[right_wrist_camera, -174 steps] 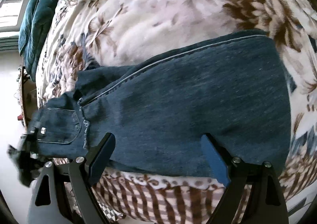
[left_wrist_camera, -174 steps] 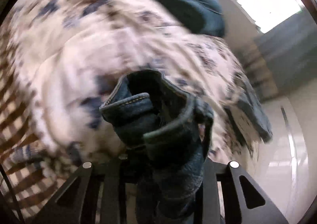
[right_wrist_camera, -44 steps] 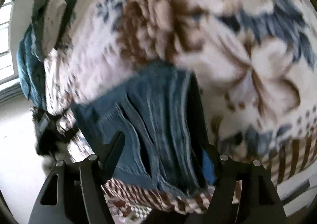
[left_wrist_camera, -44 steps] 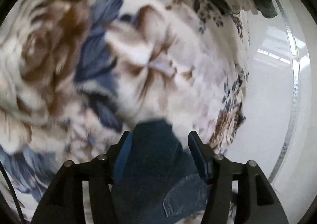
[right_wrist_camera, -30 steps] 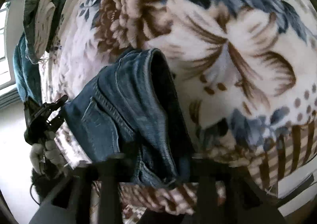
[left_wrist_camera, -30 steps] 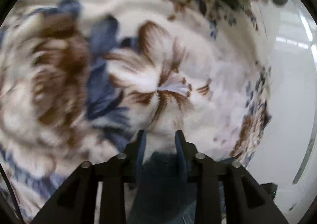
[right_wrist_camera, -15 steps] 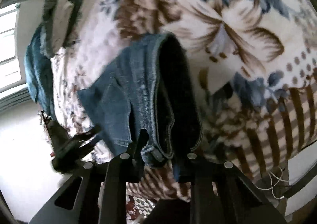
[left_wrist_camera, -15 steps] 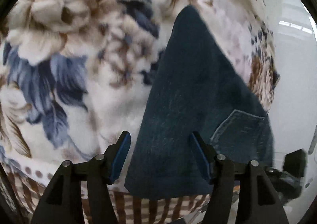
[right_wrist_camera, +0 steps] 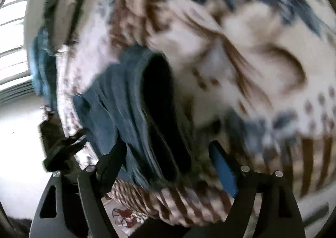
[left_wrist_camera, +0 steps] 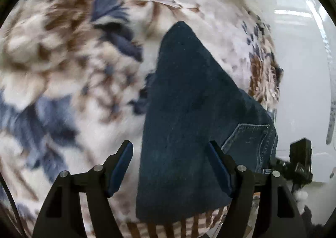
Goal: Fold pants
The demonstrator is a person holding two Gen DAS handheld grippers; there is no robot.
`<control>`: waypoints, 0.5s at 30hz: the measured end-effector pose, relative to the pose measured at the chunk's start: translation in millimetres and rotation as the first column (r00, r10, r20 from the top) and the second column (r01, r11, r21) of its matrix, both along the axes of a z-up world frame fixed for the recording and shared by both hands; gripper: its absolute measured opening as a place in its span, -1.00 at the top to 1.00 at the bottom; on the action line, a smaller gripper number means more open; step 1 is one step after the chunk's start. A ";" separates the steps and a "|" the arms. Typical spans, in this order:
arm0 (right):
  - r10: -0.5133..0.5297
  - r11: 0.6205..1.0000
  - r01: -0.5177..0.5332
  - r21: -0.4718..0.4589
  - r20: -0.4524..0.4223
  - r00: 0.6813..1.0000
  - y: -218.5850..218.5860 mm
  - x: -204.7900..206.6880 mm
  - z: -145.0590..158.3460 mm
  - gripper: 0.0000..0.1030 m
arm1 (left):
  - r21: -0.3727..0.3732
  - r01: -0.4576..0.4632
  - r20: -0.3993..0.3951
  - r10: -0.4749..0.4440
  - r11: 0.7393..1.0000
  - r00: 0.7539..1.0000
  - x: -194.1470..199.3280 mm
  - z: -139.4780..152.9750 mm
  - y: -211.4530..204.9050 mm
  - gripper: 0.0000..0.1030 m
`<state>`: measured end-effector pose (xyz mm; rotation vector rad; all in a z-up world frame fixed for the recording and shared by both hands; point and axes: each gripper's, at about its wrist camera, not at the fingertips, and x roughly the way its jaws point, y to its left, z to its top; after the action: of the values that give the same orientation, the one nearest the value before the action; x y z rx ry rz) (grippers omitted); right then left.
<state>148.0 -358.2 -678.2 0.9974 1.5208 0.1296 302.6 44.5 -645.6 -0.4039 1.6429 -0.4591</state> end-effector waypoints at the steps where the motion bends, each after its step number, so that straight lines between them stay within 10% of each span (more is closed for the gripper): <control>1: 0.006 1.000 -0.007 0.026 0.021 1.000 -0.3 4.8 -5.2 -0.61 | -0.038 0.000 -0.012 -0.001 0.999 1.000 4.3 -9.3 -4.0 -0.38; 12: 0.130 0.937 -0.188 0.294 0.206 0.970 25.5 51.2 -48.1 -0.78 | -0.211 0.026 -0.027 -0.032 0.977 0.999 22.2 -44.1 -26.4 -0.62; 15: 0.213 0.936 -0.264 0.234 0.219 0.952 33.2 56.1 -45.7 -0.77 | -0.253 0.025 -0.001 -0.026 0.967 1.000 17.6 -31.7 -26.3 -0.62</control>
<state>204.0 -325.0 -723.9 0.9702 1.4667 0.5977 320.2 18.2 -677.3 -0.5744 1.5997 -0.6915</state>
